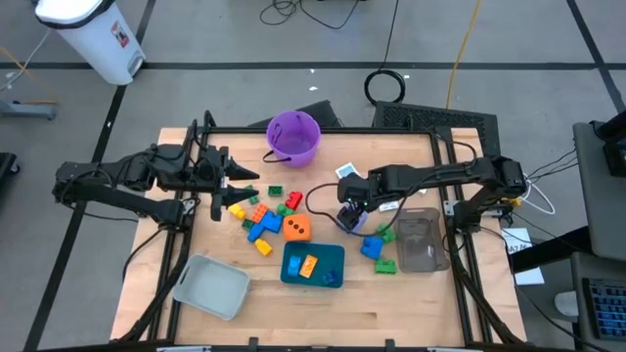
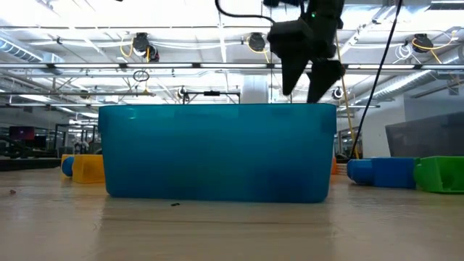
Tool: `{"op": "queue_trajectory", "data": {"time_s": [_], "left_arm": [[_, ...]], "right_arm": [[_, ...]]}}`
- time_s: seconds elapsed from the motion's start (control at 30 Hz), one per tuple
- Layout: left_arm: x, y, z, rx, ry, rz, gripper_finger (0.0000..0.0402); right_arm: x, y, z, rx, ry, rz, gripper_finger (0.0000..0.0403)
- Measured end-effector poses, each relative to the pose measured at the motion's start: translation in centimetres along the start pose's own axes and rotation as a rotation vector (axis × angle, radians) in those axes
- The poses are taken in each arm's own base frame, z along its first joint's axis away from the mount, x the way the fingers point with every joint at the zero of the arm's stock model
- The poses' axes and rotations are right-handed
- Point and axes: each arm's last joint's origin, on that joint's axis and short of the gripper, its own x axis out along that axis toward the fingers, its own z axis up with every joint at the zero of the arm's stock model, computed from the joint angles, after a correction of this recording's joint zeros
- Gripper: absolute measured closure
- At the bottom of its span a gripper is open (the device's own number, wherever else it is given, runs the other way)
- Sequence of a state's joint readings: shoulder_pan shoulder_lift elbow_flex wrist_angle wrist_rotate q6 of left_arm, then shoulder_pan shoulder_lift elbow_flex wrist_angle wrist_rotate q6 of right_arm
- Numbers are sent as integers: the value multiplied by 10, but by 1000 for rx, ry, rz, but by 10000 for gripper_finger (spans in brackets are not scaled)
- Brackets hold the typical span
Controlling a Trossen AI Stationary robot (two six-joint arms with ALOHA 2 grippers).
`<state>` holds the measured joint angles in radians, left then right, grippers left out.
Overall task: Pick & Place Toys
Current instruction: Put the purple dice into the black bin
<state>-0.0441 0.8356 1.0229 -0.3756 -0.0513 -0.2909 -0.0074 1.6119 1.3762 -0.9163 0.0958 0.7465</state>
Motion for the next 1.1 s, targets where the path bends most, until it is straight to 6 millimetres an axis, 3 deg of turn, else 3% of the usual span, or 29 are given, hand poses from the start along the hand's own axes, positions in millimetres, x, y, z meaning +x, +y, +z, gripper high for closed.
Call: {"op": "queue_trajectory", "data": {"time_s": [0.67, 1.1], "left_arm": [[0, 0, 0, -1, 0, 0, 170], [0, 0, 0, -2, 0, 0, 170]], "right_arm": [[39, -7, -18, -43, 57, 116, 5], [53, -14, -14, 1, 19, 182, 7]]}}
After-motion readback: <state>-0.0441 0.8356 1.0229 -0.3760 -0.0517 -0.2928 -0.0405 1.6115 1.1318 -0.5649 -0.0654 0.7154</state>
